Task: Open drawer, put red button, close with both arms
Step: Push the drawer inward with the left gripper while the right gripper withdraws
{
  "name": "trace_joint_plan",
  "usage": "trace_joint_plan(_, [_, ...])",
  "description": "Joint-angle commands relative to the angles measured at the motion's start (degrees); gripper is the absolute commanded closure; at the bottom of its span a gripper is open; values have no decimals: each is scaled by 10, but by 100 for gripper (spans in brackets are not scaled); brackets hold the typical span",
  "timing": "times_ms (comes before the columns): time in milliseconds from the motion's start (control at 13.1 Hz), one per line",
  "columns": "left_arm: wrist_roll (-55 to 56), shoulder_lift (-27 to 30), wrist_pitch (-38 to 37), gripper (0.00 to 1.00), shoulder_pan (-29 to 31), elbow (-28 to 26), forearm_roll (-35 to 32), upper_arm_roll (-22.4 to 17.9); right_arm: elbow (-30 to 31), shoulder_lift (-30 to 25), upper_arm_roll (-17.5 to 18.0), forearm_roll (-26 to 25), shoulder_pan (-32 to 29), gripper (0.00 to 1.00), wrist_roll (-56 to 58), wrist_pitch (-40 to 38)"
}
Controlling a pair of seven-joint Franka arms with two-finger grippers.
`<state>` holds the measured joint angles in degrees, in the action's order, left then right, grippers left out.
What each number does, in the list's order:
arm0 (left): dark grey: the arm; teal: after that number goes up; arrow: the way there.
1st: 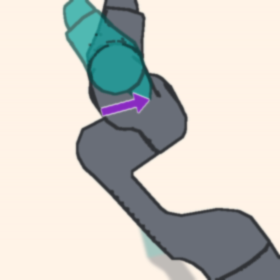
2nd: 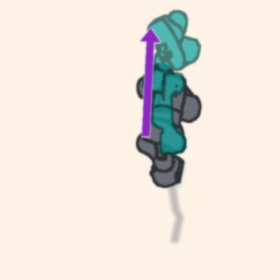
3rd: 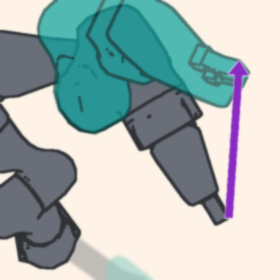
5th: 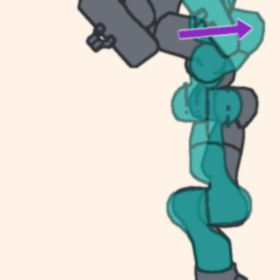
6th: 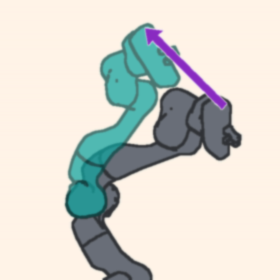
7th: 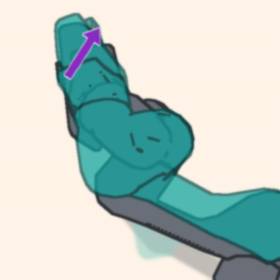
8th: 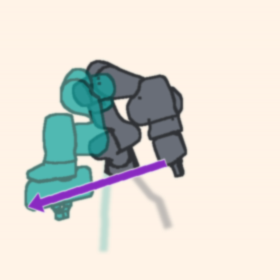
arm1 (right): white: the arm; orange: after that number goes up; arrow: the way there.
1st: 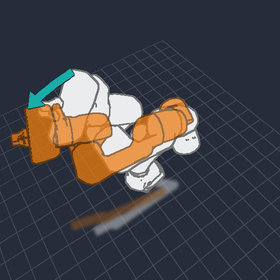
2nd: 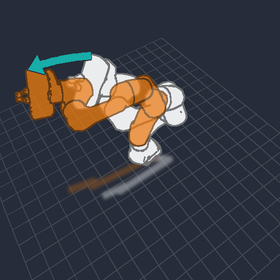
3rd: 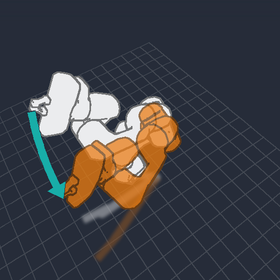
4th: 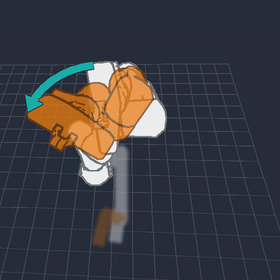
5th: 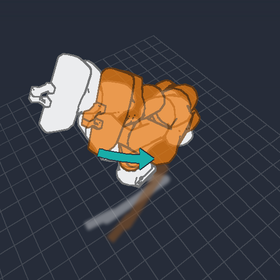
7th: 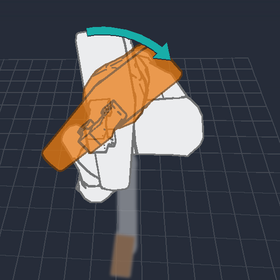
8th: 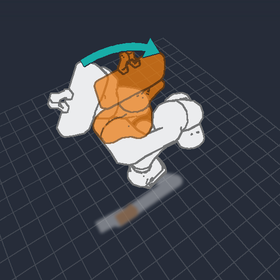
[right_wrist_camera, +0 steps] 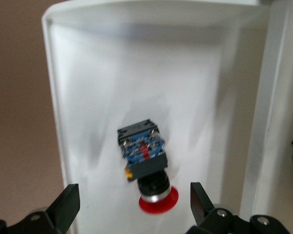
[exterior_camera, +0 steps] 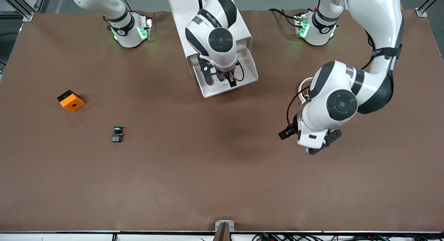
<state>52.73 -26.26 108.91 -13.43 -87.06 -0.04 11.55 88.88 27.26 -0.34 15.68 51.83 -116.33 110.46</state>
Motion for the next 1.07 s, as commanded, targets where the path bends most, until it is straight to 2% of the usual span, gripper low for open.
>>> trace_joint_plan(0, [-42,56,90,0,2,-116,-11,27,-43,-13,-9,11,-3,0,-5,-37])
trace_joint_plan(229, [-39,33,124,0,-17,-123,-10,51,-88,-48,-7,11,-45,0,4,-123])
trace_joint_plan(305, [-34,28,126,0,-30,-123,-10,52,-99,-69,-9,9,-53,0,43,-147])
trace_joint_plan(610, [-29,8,125,0,-78,-128,-11,53,-95,-151,-12,5,-119,0,271,-247])
trace_joint_plan(839, [-25,-20,125,0,-106,-126,-3,54,-87,-207,-12,3,-209,0,506,-310])
trace_joint_plan(991, [-10,-29,119,0,-113,-127,5,65,-60,-244,-12,2,-279,0,651,-325])
